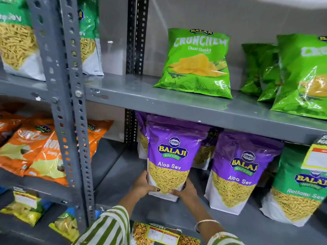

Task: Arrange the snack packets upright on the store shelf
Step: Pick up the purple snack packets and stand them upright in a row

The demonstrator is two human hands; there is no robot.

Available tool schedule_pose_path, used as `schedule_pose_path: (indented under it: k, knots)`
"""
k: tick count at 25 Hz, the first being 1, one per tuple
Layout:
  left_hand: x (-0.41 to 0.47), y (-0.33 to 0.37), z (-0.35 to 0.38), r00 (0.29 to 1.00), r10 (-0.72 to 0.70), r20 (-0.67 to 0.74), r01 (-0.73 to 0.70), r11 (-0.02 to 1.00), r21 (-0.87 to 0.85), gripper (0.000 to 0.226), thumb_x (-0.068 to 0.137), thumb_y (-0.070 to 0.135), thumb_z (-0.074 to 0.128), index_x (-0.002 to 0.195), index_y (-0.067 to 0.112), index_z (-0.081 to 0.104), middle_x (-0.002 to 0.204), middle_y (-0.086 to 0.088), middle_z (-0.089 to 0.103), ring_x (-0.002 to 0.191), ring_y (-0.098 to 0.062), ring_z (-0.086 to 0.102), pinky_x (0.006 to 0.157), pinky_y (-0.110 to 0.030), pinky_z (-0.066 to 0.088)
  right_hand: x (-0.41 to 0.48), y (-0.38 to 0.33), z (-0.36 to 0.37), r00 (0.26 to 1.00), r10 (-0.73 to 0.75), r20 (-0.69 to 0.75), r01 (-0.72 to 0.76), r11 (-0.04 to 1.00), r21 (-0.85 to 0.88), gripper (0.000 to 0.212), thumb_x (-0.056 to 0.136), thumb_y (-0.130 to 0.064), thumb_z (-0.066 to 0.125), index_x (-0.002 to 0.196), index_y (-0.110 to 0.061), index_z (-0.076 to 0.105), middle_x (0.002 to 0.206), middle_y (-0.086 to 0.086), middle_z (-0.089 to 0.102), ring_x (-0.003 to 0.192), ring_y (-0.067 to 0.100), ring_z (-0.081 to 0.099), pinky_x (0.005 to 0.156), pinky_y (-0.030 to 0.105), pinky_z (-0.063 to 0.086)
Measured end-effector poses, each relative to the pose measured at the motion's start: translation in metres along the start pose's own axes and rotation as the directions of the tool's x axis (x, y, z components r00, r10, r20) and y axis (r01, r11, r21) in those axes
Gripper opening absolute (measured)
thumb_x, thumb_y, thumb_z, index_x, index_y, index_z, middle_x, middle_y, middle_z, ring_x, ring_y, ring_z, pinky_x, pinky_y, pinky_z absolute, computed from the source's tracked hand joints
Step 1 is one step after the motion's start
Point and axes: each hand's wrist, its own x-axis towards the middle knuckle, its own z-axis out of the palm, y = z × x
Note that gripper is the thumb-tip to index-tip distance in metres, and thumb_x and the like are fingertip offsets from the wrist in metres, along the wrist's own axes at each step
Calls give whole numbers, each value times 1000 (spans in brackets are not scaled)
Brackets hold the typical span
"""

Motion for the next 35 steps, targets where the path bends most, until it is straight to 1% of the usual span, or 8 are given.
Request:
schedule_pose_path:
  k: [7,11,14,19,26,29,33,35]
  knots:
    - [-4,-39,-74,999,-46,-26,45,998,-49,55,59,-7,77,104,9,49,119,-20,62,104,-26,59,92,-41,50,-40,-55,59,989,-86,120,60,978,201,116,18,-45,86,120,-11,43,118,7,60,115,26,57,83,25,48]
    - [23,-73,-90,997,-52,-48,52,999,-15,84,28,30,86,103,16,51,116,-14,65,110,-31,61,96,-48,51,-50,-156,42,815,-410,-410,347,911,-221,92,67,-50,72,132,5,37,135,22,46,129,33,39,112,41,29]
    - [32,-80,-87,997,-45,-69,46,999,15,79,21,37,81,93,25,51,112,-13,67,106,-29,62,95,-46,52,-42,-229,36,836,-540,-96,357,670,-651,58,88,-48,45,124,-2,51,131,24,54,123,35,49,106,42,35]
    - [11,-63,-93,994,-27,-103,34,997,67,77,42,17,88,109,14,52,111,-9,65,105,-28,61,94,-43,54,0,-268,71,887,-391,244,455,659,-600,46,92,-30,48,133,-10,46,150,12,37,138,27,33,118,37,22]
    - [21,-73,-96,1000,2,-29,-1,999,45,88,38,27,87,119,12,54,120,-9,65,111,-26,60,99,-41,50,-27,-230,61,768,-593,-242,322,683,-655,68,79,-56,54,122,-3,54,133,25,52,126,39,46,108,46,34]
    - [16,-71,-97,1000,-4,-20,4,1000,4,85,36,28,90,112,14,52,116,-5,66,108,-22,60,99,-38,49,-33,-169,51,748,-443,-494,250,878,-409,105,62,-62,67,133,8,34,142,32,35,135,42,28,114,51,18]
    - [17,-70,-95,999,0,-32,-3,996,-90,87,33,29,85,112,15,49,119,-11,63,110,-26,59,102,-46,47,-30,-84,63,990,-139,-15,138,963,232,99,46,-37,85,127,-5,37,132,13,51,114,24,51,93,31,49]
    - [31,-80,-92,1000,8,-30,-11,995,-103,90,28,35,82,111,19,49,123,-12,63,113,-27,58,102,-49,46,-28,-60,71,965,-63,256,27,989,145,97,46,-27,83,130,-4,40,126,10,55,109,21,55,79,17,50]
